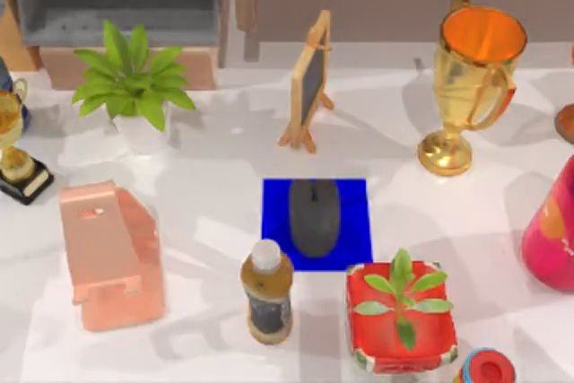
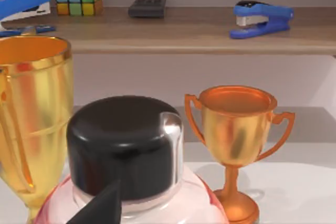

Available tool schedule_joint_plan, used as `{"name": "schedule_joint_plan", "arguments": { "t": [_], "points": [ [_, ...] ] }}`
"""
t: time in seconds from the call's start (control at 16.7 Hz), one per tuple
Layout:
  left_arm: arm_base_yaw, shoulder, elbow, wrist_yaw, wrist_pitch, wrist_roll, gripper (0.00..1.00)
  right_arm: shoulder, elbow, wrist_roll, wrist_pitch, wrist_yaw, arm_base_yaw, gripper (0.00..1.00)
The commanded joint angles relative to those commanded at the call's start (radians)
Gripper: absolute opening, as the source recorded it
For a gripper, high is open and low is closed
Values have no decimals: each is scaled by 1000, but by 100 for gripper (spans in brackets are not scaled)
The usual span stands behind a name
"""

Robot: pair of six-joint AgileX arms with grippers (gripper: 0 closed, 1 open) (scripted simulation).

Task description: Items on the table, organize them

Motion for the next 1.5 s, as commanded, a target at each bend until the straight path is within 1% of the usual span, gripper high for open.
{"name": "schedule_joint_plan", "arguments": {
  "t": [0.12, 0.24, 0.48, 0.66, 1.02, 1.38, 1.5],
  "points": [
    [114, 6, -46, 7, -17, -115, 100, 0, 0, 0, 0, 0, 0, 100],
    [198, 31, -95, 18, -26, -212, 100, 0, 0, 0, 0, 0, 0, 100],
    [292, 106, -171, 43, -19, -346, 100, 0, 0, 0, 0, 0, 0, 100],
    [313, 138, -191, 52, -11, -383, 100, 0, 0, 0, 0, 0, 0, 100],
    [310, 144, -202, 52, 5, -383, 100, 0, 0, 0, 0, 0, 0, 100],
    [313, 223, -314, 53, 201, -381, 100, 0, 0, 0, 0, 0, 0, 100],
    [314, 236, -334, 53, 230, -380, 100, 0, 0, 0, 0, 0, 0, 100]
  ]
}}
